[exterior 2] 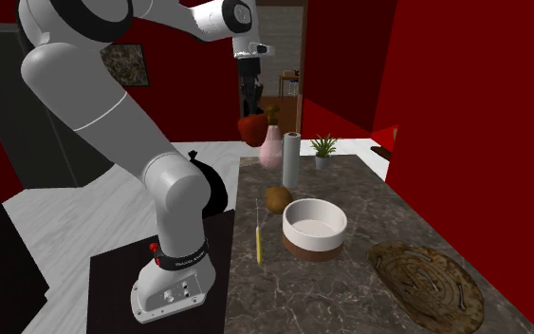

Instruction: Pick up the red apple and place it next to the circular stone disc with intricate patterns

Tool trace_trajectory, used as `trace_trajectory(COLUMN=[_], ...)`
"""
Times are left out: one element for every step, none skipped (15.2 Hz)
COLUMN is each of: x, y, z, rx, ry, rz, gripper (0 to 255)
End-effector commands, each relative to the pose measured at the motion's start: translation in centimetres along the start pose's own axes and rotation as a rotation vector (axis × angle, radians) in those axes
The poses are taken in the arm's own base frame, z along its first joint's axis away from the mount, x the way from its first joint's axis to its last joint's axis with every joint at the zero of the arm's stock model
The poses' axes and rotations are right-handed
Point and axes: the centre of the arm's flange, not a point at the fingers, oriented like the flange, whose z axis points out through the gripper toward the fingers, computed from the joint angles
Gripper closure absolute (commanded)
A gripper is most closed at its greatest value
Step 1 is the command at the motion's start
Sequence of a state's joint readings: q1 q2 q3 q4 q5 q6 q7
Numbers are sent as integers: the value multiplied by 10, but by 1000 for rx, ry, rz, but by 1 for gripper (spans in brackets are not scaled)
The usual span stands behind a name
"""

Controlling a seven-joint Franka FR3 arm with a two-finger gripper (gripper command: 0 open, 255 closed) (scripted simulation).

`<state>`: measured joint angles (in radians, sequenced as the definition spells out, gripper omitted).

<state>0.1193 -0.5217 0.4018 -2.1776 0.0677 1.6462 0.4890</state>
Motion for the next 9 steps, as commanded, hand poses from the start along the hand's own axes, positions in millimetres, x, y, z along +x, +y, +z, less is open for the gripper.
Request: trace_trajectory(x=[1,1,-2,-5,-7,-10,-13,-16,-19], y=[2,3,15,28,41,54,66,79,92], z=[-10,-14,-13,-11,-10,-8,-6,-5,-3], rx=[0,0,0,0,0,0,0,0,0], ry=[0,0,0,0,0,0,0,0,0], rz=[0,0,0,0,0,0,0,0,0], gripper=[255,255,255,255,255,255,255,255,255])
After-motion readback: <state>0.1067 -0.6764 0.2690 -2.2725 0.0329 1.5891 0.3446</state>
